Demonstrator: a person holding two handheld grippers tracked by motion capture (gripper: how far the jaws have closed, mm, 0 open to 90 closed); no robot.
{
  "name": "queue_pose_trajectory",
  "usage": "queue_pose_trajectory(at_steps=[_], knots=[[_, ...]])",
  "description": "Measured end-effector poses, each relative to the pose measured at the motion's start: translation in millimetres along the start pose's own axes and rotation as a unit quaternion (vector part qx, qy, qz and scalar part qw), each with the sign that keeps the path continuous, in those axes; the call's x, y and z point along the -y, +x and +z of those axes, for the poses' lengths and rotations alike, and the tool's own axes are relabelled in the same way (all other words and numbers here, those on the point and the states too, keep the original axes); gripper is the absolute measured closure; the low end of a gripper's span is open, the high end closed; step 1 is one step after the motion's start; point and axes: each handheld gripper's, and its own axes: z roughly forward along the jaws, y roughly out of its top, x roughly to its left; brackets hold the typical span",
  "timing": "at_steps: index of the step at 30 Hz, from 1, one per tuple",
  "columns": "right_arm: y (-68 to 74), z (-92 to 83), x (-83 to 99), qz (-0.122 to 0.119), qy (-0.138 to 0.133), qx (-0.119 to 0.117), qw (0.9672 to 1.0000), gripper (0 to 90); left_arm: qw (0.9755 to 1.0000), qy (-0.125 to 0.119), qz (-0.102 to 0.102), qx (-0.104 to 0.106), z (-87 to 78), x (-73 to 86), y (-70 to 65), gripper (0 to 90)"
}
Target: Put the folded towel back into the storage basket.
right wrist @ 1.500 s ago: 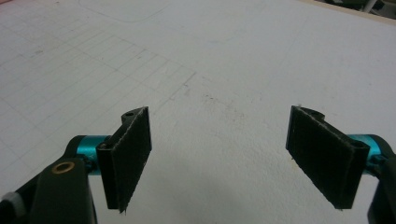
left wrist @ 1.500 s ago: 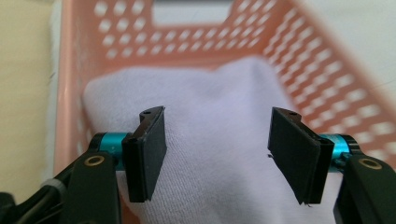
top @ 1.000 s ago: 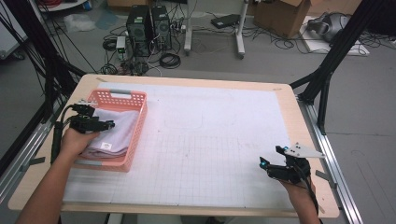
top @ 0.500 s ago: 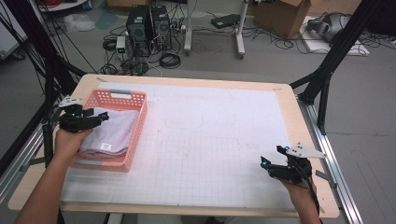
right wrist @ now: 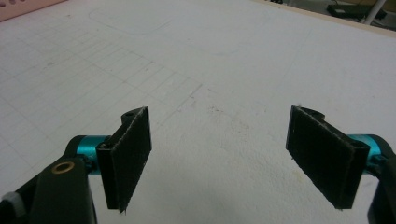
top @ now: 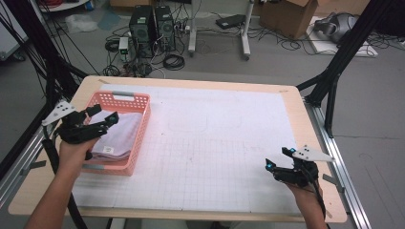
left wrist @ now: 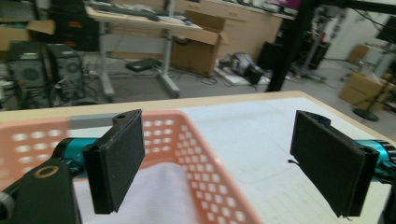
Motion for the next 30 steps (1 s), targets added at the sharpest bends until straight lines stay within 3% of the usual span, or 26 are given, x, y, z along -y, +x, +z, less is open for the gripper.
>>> queue_pose_trajectory(at_steps=[7,10,11,12,15,23,30], knots=[[-1.5,-3.7,0.2,-0.003,-0.008,0.003,1.0,21.0,0.9984,0.001,0.028,0.049,12.0,0.1,-40.1,19.3],[-2.2,-6.0,0.5,-0.001,-0.011,0.004,0.9999,21.0,0.9966,0.005,0.039,0.072,18.8,4.0,-59.1,19.4],[-2.6,-6.6,0.7,-0.002,-0.013,0.005,0.9999,21.0,0.9951,0.014,0.042,0.088,24.7,10.0,-71.7,19.4],[-2.6,-6.6,0.7,-0.002,-0.013,0.005,0.9999,21.0,0.9951,0.014,0.042,0.088,24.7,10.0,-71.7,19.5],[-2.9,-9.6,0.7,0.006,-0.021,0.002,0.9998,20.9,0.9929,0.019,0.045,0.109,32.4,19.7,-91.3,19.6],[0.3,-12.7,2.0,0.001,-0.023,0.004,0.9997,20.3,0.9886,0.025,0.062,0.135,45.6,47.5,-130.1,20.1],[0.4,-17.1,3.1,0.0,-0.026,0.01,0.9996,19.9,0.9856,0.05,0.066,0.148,55.5,69.3,-143.9,20.6]])
